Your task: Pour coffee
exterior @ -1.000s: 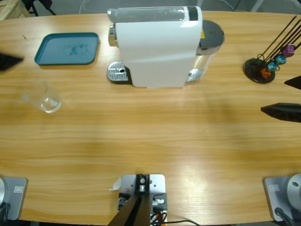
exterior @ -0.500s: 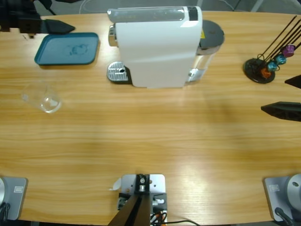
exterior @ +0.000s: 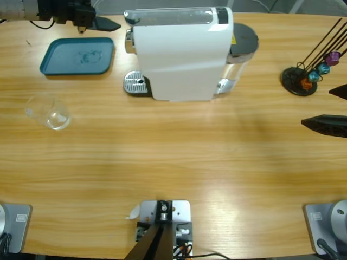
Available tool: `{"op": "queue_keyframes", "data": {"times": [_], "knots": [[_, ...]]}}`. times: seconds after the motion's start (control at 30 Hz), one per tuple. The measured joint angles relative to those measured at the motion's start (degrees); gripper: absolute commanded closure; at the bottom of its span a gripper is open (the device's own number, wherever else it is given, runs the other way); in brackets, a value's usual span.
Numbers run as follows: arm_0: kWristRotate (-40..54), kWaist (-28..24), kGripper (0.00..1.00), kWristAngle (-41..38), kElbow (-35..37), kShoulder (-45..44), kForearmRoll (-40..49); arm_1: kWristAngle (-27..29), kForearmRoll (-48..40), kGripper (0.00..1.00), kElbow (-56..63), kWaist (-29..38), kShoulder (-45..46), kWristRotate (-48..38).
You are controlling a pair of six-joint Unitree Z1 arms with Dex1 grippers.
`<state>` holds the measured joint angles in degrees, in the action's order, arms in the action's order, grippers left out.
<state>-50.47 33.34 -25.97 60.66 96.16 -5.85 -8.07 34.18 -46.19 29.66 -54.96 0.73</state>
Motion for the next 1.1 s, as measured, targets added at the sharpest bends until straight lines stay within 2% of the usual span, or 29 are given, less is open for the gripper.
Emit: {"op": "queue_keyframes", "data": {"times": [0.07,0.13,0.23,0.3,0.33,0.97,1.1], "knots": [[-0.19,0.00,0.408,-0.28,0.00,0.00,-0.14,0.16,0.00,0.000,0.00,0.00,0.00,0.00],[-0.30,0.00,0.573,-0.64,-0.05,-0.02,-0.16,0.27,0.00,0.000,0.00,0.00,0.00,0.00],[-0.43,0.00,0.640,-1.03,-0.88,-0.36,-0.21,0.32,0.00,0.000,0.00,0.00,0.00,0.00],[-0.56,-0.01,0.940,-1.05,-1.48,-0.61,-0.21,0.32,-0.01,0.000,0.00,0.00,0.00,0.00],[-0.68,-0.01,1.000,-1.09,-1.76,-0.65,-0.21,0.32,-0.03,0.000,0.00,0.00,0.00,0.00],[-1.43,-0.12,1.000,-4.20,-2.32,-0.67,-1.76,0.32,-0.28,0.000,0.00,0.00,0.00,0.00],[-1.43,-0.26,1.000,-5.93,-3.01,-0.67,-4.63,0.32,-0.28,0.000,0.00,0.00,0.00,0.00]]}}
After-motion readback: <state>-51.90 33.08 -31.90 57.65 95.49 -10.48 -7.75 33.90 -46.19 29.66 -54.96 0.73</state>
